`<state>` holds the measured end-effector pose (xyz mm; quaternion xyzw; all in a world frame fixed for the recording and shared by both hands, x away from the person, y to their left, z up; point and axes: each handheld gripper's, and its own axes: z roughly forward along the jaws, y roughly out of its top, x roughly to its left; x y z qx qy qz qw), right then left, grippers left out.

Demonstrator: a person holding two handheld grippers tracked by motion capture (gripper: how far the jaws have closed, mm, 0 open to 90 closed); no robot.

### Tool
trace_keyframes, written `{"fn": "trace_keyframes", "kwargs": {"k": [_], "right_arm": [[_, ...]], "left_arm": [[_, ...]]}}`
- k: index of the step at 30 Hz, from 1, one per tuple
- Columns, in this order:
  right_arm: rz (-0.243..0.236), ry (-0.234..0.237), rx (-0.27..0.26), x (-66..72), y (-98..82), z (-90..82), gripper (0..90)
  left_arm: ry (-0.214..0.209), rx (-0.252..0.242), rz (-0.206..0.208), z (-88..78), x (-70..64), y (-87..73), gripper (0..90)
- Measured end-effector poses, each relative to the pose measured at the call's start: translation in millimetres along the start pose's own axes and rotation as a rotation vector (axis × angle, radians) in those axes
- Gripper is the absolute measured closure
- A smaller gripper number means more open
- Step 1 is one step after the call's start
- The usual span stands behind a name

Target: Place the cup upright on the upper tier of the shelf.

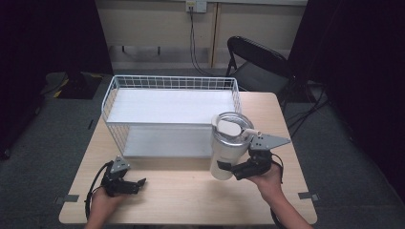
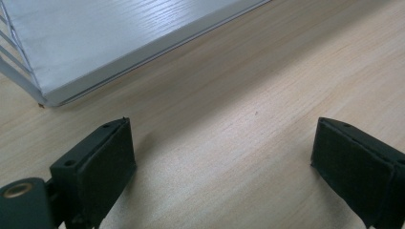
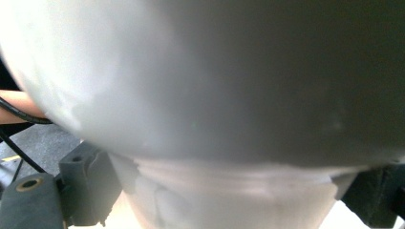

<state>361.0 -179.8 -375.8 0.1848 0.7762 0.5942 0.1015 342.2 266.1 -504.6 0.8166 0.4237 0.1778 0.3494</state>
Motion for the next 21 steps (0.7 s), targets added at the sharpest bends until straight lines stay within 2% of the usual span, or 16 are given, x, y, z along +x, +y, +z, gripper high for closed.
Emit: {"fn": "trace_keyframes", "kwargs": {"k": [10,21], "right_arm": [[0.009,0.015,0.008,2.1,16.4,6.7,9.4],[-0.008,0.038,0.014,4.6,41.1,13.8,9.4]], "left_arm": [[0.000,0.000,-0.002,0.0,-0.1,0.0,6.8],[0.000,0.000,-0.002,0.0,-0.1,0.0,6.8]]}}
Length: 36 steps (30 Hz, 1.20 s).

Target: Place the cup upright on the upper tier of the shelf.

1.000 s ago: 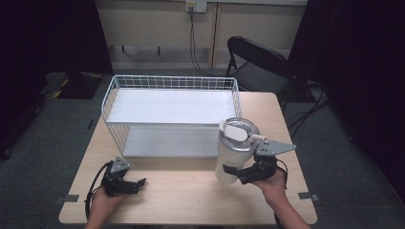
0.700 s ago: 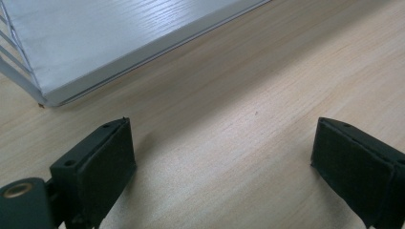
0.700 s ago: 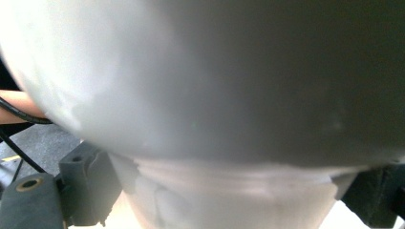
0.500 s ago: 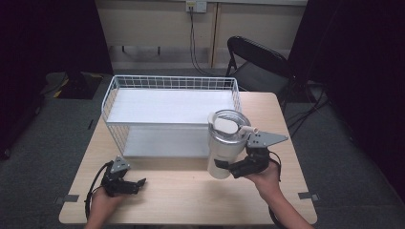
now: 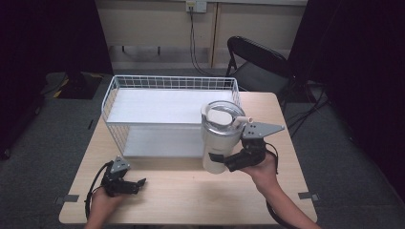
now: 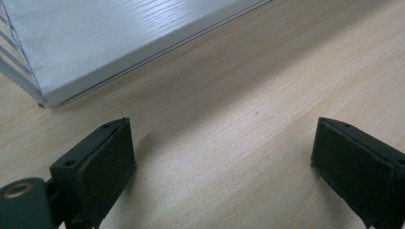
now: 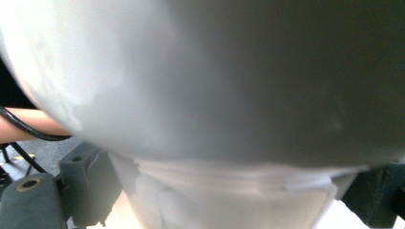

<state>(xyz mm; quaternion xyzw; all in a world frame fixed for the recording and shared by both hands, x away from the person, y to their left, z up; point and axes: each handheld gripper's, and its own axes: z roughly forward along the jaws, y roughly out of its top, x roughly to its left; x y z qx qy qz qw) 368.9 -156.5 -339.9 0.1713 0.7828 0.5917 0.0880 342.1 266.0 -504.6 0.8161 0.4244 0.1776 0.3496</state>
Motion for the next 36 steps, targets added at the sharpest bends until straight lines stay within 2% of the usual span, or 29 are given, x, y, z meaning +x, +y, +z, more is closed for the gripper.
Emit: {"fn": "trace_keyframes", "kwargs": {"k": [5,22,36], "right_arm": [[-0.007,0.017,0.005,2.1,13.3,7.1,9.4],[-0.010,0.055,0.022,2.5,37.4,24.7,9.4],[0.009,0.099,0.014,-1.4,64.2,37.0,9.4]], "left_arm": [[-0.001,0.000,0.000,0.0,0.0,0.0,6.8],[-0.001,0.000,-0.001,0.1,0.0,0.0,6.8],[-0.001,0.001,0.001,0.0,0.0,0.0,6.7]]}}
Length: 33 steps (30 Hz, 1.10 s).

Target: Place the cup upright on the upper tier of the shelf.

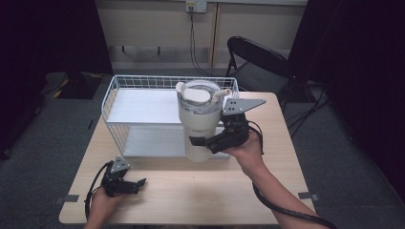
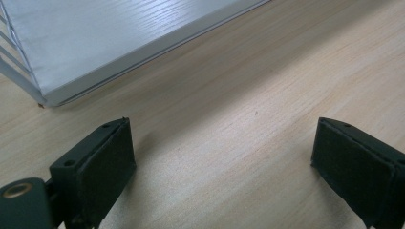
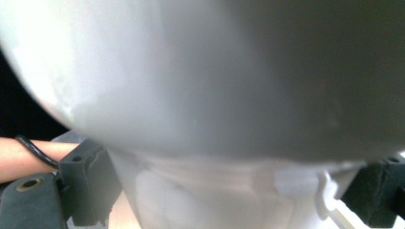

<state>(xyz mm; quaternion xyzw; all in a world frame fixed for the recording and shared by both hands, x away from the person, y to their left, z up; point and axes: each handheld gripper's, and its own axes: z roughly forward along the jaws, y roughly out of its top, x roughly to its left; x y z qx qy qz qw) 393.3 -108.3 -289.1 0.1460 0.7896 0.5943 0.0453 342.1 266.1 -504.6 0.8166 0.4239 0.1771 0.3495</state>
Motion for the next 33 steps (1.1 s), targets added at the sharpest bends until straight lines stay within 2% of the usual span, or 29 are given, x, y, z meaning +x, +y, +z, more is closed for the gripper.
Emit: {"fn": "trace_keyframes", "kwargs": {"k": [14,26,33], "right_arm": [[0.026,-0.018,0.001,-9.1,19.3,1.8,9.4],[0.014,-0.037,0.005,-13.0,39.8,1.4,9.5],[0.017,-0.047,-0.010,-15.9,49.5,5.4,9.5]], "left_arm": [[0.000,0.000,0.001,-0.1,0.1,-0.1,6.7],[-0.001,0.000,-0.001,-0.2,0.0,-0.2,6.7],[-0.001,0.000,-0.001,-0.2,0.0,-0.2,6.7]]}}
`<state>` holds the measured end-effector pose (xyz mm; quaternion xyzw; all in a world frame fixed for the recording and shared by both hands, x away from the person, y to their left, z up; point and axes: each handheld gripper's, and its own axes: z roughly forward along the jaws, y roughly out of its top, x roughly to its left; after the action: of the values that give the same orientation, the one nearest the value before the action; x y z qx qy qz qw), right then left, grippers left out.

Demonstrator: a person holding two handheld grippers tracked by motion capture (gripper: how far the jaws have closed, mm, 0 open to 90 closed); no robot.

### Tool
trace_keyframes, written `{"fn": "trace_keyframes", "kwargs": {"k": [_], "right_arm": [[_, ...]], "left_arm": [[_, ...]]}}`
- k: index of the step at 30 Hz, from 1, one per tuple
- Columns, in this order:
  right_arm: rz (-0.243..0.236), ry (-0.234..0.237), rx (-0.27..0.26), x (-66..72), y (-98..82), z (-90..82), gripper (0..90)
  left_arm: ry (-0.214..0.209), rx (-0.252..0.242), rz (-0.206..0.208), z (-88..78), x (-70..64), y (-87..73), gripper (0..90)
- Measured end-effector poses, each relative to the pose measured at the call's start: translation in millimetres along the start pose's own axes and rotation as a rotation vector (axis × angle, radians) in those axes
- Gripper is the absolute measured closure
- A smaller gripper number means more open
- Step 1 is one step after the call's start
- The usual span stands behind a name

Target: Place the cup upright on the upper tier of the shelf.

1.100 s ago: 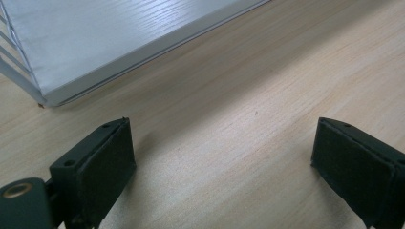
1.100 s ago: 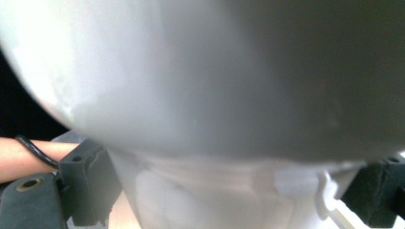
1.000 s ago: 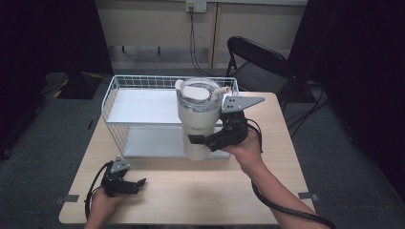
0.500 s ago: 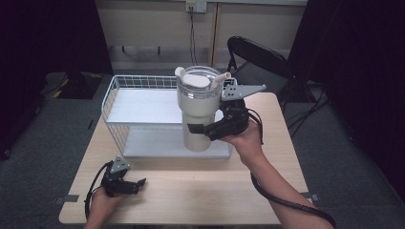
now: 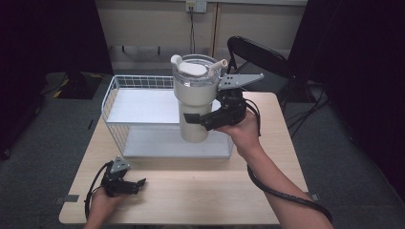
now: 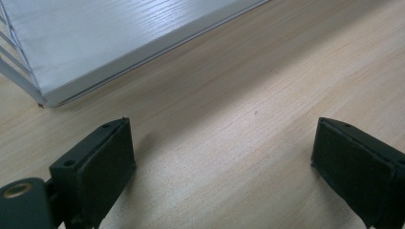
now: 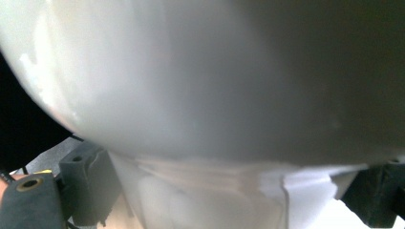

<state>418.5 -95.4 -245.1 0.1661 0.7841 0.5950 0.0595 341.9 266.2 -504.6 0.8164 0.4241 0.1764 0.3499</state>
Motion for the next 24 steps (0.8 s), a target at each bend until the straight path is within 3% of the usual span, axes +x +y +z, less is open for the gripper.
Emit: {"fn": "trace_keyframes", "kwargs": {"k": [13,24], "right_arm": [[0.009,-0.025,-0.001,-6.8,7.7,17.5,9.5],[0.018,-0.078,-0.019,-19.4,15.2,23.7,9.5]], "left_arm": [[-0.001,-0.001,0.001,0.0,0.1,-0.1,6.7],[-0.005,-0.002,0.005,-0.1,0.6,-0.2,6.7]]}}
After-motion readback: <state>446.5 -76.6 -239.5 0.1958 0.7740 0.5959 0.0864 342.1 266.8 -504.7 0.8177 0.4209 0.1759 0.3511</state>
